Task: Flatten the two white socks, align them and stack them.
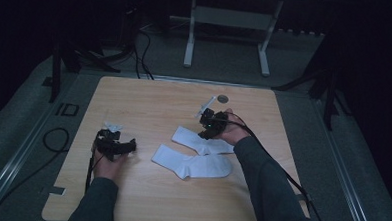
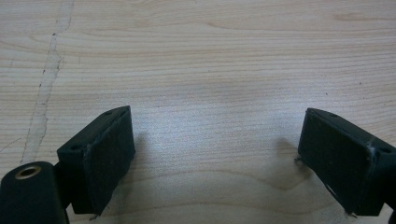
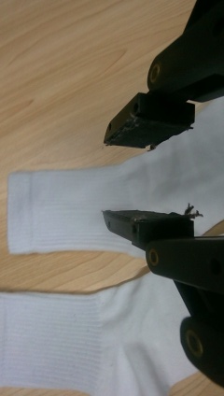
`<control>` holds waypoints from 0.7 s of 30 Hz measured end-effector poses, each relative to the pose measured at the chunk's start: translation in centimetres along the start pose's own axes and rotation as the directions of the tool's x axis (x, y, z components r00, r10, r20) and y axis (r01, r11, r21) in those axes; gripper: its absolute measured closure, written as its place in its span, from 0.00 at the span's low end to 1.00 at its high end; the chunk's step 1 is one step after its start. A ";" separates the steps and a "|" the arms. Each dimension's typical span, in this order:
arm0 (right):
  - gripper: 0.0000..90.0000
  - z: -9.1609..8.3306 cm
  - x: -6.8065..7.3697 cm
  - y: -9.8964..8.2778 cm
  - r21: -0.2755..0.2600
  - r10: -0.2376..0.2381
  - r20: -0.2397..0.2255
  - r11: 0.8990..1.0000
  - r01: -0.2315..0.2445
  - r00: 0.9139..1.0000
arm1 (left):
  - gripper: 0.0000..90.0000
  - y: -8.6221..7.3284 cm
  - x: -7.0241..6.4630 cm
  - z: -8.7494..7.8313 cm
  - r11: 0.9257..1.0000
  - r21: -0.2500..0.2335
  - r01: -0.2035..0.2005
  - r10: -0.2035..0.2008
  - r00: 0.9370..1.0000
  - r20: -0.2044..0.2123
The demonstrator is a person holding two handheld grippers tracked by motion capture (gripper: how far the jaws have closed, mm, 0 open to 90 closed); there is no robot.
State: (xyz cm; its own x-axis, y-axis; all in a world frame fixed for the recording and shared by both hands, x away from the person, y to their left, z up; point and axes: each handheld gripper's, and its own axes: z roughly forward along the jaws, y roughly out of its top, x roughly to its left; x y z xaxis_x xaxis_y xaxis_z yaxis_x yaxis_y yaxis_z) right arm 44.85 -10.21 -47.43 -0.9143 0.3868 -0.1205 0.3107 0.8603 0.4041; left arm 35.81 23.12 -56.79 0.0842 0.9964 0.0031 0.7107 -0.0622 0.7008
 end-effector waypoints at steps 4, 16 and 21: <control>0.63 0.9 0.3 1.0 0.025 -0.024 -0.020 0.999 0.025 0.999 | 0.12 0.0 0.0 0.0 1.000 0.000 0.000 0.000 1.000 0.000; 0.62 4.3 0.5 2.2 0.094 -0.054 -0.065 0.994 0.059 0.996 | 0.12 0.0 0.0 0.0 1.000 0.000 0.001 -0.001 1.000 0.000; 0.60 5.7 0.4 2.4 0.129 -0.049 -0.083 0.990 0.059 0.995 | 0.12 0.0 0.0 0.0 1.000 0.000 0.001 -0.001 1.000 -0.001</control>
State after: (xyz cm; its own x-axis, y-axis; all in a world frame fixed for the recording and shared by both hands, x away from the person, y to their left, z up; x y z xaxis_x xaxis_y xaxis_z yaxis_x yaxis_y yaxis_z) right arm 46.65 -6.13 -51.68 -0.9468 0.3153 -0.0648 0.2866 0.9173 0.2763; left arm 35.80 23.09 -56.79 0.0834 0.9965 0.0030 0.7107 -0.0616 0.7008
